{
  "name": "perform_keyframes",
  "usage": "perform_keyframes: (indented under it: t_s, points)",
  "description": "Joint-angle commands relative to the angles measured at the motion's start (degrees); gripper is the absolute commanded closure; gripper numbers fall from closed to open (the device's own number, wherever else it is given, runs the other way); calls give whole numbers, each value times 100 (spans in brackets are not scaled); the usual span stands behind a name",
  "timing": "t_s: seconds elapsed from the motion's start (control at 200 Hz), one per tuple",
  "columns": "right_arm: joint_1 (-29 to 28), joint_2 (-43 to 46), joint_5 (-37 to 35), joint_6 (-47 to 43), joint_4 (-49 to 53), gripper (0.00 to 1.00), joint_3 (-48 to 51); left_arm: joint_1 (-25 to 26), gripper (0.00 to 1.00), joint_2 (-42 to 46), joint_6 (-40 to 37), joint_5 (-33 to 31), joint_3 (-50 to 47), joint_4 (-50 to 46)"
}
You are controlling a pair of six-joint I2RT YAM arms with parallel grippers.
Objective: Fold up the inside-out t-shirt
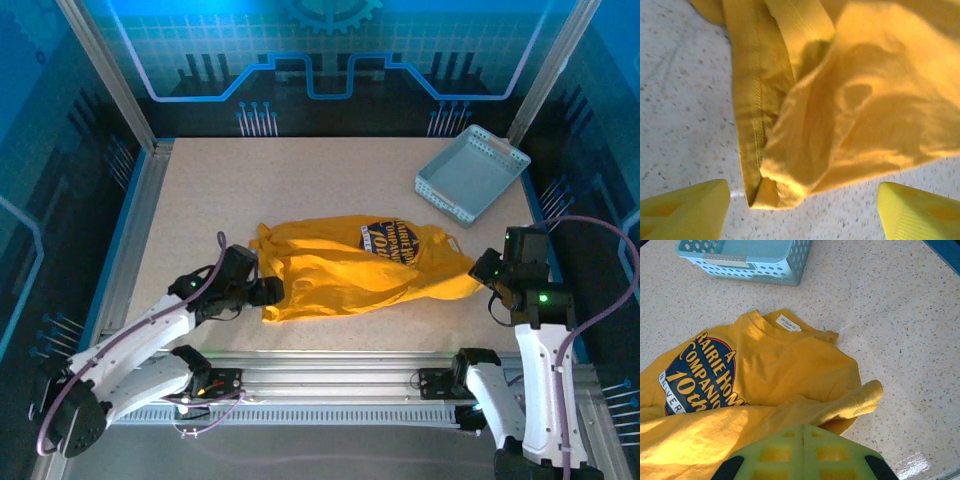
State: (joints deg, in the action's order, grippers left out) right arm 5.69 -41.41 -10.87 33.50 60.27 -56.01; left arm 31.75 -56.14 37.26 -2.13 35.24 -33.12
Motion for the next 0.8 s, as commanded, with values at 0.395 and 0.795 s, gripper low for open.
perform_keyframes:
  t_s: [0.395,0.795]
  points:
    - [72,-39,61,-40,-172,100,-208,-94,34,-1390,-51,651,-157,761]
    - [72,-240,117,-105,-218,100,-564,-83,60,-1682,-71,868,-211,993]
